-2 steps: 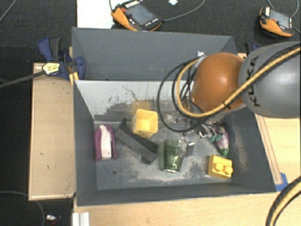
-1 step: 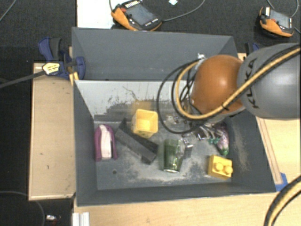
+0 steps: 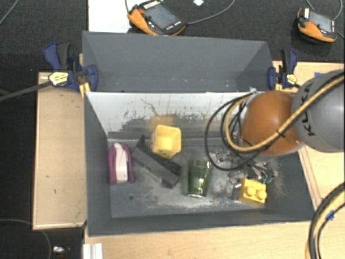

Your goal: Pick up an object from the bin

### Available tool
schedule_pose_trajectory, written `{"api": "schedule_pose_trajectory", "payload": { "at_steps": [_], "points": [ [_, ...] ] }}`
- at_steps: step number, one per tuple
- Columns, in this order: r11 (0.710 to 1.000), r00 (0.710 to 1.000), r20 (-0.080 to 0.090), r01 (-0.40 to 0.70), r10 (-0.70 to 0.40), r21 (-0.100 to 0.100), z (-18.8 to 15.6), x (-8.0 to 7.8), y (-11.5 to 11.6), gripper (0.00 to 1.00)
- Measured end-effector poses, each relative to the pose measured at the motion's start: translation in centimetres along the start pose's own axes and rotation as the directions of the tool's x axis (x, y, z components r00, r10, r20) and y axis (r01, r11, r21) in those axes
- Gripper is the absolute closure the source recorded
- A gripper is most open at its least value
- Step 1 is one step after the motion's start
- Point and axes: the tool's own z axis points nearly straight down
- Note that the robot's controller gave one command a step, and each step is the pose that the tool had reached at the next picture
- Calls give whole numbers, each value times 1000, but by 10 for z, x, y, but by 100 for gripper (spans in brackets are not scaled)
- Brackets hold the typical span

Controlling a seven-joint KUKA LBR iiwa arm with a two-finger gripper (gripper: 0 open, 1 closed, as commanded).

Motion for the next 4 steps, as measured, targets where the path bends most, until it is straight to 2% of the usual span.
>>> {"api": "schedule_pose_trajectory", "payload": {
  "at_steps": [1, 2, 3, 4],
  "points": [
    [981, 981, 6, 196, -196, 0, 10, -45, 34, 0],
    [978, 978, 6, 209, -209, -1, 12, -55, 43, 0],
    [978, 978, -1, 206, -206, -5, 0, -50, 46, 0],
    [948, 948, 4, 318, -318, -3, 23, 29, 37, 100]
  ]
}}
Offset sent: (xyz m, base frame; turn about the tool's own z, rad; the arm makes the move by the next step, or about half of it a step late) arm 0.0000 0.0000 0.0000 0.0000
